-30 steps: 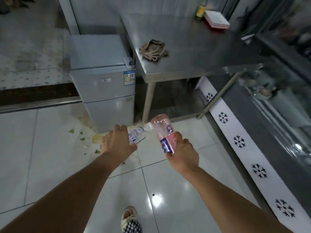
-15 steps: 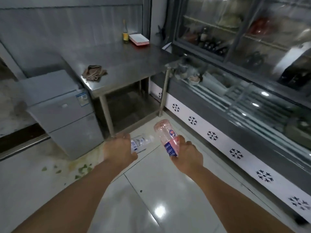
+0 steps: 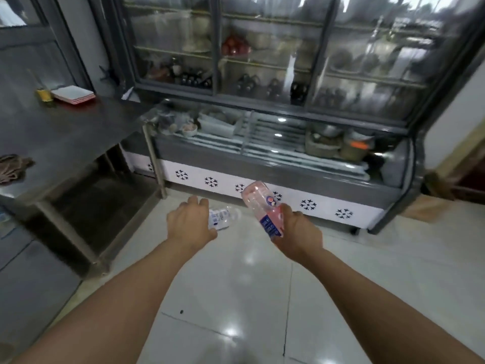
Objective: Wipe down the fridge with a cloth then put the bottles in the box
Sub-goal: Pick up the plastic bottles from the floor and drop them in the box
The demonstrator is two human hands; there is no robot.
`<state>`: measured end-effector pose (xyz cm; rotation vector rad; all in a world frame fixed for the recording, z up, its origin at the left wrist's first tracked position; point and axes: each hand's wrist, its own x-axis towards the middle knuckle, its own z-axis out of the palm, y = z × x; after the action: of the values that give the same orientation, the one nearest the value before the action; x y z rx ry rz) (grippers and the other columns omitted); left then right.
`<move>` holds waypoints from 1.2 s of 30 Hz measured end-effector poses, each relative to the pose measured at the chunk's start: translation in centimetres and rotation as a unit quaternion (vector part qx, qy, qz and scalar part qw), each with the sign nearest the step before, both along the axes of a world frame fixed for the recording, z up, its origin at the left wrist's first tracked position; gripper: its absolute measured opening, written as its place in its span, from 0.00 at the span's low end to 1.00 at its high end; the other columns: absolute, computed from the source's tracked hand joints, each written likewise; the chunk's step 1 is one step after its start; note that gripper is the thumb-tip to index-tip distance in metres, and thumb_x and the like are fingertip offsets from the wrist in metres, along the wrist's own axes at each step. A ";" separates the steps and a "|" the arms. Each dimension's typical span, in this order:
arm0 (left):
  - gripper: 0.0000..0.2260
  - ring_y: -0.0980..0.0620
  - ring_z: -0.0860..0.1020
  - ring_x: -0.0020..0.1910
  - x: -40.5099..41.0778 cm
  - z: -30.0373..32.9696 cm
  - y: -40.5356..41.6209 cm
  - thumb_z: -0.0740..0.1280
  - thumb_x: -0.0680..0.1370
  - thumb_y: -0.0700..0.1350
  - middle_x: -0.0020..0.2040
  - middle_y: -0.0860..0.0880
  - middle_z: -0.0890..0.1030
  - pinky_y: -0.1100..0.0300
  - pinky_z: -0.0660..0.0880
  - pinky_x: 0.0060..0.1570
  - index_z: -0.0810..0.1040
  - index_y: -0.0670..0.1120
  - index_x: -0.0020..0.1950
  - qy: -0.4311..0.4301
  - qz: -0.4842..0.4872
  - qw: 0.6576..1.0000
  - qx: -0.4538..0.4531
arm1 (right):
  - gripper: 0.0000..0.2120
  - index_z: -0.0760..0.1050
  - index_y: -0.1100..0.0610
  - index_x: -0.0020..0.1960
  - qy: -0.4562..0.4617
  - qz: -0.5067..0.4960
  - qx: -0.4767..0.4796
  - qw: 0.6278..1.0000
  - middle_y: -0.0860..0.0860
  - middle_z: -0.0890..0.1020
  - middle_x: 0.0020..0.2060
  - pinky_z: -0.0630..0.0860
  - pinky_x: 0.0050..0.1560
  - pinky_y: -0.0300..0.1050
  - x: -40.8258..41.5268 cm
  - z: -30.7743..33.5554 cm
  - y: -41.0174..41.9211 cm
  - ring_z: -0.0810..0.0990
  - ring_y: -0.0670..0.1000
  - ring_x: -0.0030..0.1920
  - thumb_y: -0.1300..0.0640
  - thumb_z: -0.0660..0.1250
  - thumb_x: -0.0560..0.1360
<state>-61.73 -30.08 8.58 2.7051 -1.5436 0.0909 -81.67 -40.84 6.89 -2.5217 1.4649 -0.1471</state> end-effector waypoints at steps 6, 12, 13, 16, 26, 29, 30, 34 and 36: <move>0.24 0.47 0.77 0.51 -9.7 1.7 -4.6 0.69 0.66 0.55 0.55 0.48 0.74 0.58 0.66 0.39 0.71 0.48 0.59 -0.005 -0.100 0.995 -0.005 | 0.31 0.59 0.51 0.69 0.006 -0.104 -0.004 0.995 0.54 0.75 0.58 0.74 0.46 0.47 -13.0 1.6 0.4 0.76 0.56 0.56 0.46 0.69 0.72; 0.23 0.46 0.76 0.54 -23.8 3.3 -11.1 0.69 0.67 0.54 0.55 0.47 0.73 0.57 0.66 0.42 0.71 0.47 0.59 -0.013 -0.204 0.979 -0.011 | 0.33 0.56 0.51 0.71 0.029 -0.182 -0.031 0.982 0.55 0.74 0.57 0.72 0.44 0.47 -27.7 3.1 -1.9 0.76 0.56 0.55 0.46 0.68 0.72; 0.23 0.46 0.76 0.53 -26.5 3.4 -12.2 0.69 0.67 0.54 0.55 0.47 0.73 0.57 0.66 0.42 0.71 0.47 0.59 -0.010 -0.217 0.976 -0.012 | 0.32 0.57 0.51 0.70 0.028 -0.195 -0.033 0.980 0.55 0.74 0.56 0.72 0.43 0.46 -30.3 3.2 -2.5 0.76 0.56 0.55 0.47 0.68 0.72; 0.23 0.46 0.76 0.53 -34.8 3.2 -15.3 0.69 0.68 0.54 0.56 0.47 0.73 0.57 0.69 0.43 0.71 0.47 0.59 -0.010 -0.259 0.966 -0.010 | 0.30 0.58 0.50 0.69 0.025 -0.231 -0.027 0.972 0.54 0.74 0.55 0.71 0.43 0.45 -38.4 3.3 -4.4 0.76 0.56 0.54 0.48 0.67 0.72; 0.23 0.47 0.76 0.53 -56.4 3.3 -25.0 0.70 0.67 0.55 0.55 0.48 0.74 0.57 0.65 0.40 0.71 0.48 0.59 -0.029 -0.350 0.936 -0.017 | 0.31 0.57 0.51 0.70 0.053 -0.323 -0.019 0.945 0.54 0.74 0.52 0.76 0.37 0.47 -61.2 4.3 -10.2 0.74 0.52 0.40 0.47 0.67 0.72; 0.24 0.47 0.76 0.53 -60.9 3.3 -28.8 0.70 0.67 0.56 0.55 0.48 0.74 0.57 0.65 0.40 0.71 0.48 0.59 -0.038 -0.372 0.927 -0.018 | 0.31 0.57 0.51 0.70 0.047 -0.338 -0.010 0.940 0.53 0.75 0.51 0.79 0.41 0.49 -65.6 4.1 -12.9 0.77 0.53 0.42 0.47 0.67 0.72; 0.25 0.47 0.76 0.53 -62.4 3.2 -30.3 0.70 0.67 0.57 0.55 0.48 0.74 0.57 0.65 0.40 0.71 0.48 0.59 -0.041 -0.381 0.923 -0.017 | 0.31 0.57 0.51 0.70 0.046 -0.342 -0.009 0.938 0.53 0.75 0.51 0.80 0.40 0.49 -66.9 4.0 -14.1 0.78 0.54 0.42 0.47 0.67 0.72; 0.23 0.48 0.76 0.51 -67.6 2.4 -37.5 0.70 0.66 0.56 0.52 0.49 0.74 0.57 0.65 0.40 0.71 0.48 0.56 -0.031 -0.406 0.913 -0.028 | 0.32 0.57 0.50 0.71 0.053 -0.357 -0.010 0.932 0.53 0.75 0.51 0.80 0.41 0.49 -71.9 3.5 -20.2 0.78 0.53 0.43 0.47 0.67 0.72; 0.23 0.48 0.76 0.51 -70.1 2.0 -41.7 0.70 0.66 0.56 0.53 0.49 0.74 0.57 0.64 0.39 0.71 0.48 0.56 -0.021 -0.414 0.909 -0.035 | 0.33 0.56 0.50 0.71 0.060 -0.366 -0.012 0.929 0.53 0.75 0.52 0.80 0.41 0.50 -74.3 3.4 -23.8 0.78 0.54 0.44 0.47 0.68 0.72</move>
<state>-131.84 -71.77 10.53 1.7826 -2.4724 0.1728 -155.98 -64.67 10.26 -1.8911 2.3930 -0.1261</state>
